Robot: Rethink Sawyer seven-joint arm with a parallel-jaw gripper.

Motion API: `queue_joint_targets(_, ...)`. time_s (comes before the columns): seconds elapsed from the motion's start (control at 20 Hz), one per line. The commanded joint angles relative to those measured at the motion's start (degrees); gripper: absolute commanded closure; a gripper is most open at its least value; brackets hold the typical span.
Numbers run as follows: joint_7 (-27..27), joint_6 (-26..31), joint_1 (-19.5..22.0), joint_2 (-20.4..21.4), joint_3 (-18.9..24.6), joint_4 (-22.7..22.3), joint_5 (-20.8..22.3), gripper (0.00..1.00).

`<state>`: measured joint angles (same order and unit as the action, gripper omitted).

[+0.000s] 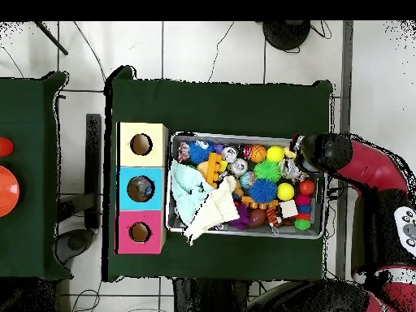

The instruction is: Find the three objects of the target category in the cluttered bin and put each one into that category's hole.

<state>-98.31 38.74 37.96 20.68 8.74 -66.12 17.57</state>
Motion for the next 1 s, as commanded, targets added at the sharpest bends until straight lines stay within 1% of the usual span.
queue_joint_targets(0.05, -2.5, -3.8, -1.0, -2.2, 0.7, -9.3, 2.2, 0.00)
queue_joint_targets(0.15, -0.1, -3.3, 0.6, -2.1, 2.0, -10.4, 1.8, 0.00)
queue_joint_targets(0.25, 1.1, -2.2, 1.0, -2.0, 2.3, -10.6, 1.7, 0.00)
queue_joint_targets(0.35, 4.0, 2.3, 1.4, -2.1, 2.7, -9.9, 1.4, 0.00)
queue_joint_targets(0.4, 5.7, 5.6, 1.5, -2.2, 2.8, -9.1, 1.2, 0.00)
queue_joint_targets(0.45, 6.6, 7.9, 1.3, -2.0, 2.3, -8.5, 1.4, 0.00)
queue_joint_targets(0.6, 6.9, 13.0, -0.2, -1.5, 0.2, -6.7, 2.2, 0.00)
queue_joint_targets(0.7, 7.2, 15.3, -0.5, -1.4, -0.3, -6.0, 2.5, 0.00)
queue_joint_targets(0.85, 6.3, 16.4, -1.3, -1.5, -1.0, -4.5, 3.3, 0.00)
queue_joint_targets(1.0, 7.1, 17.0, -1.0, -2.1, -0.8, -2.6, 4.0, 0.00)
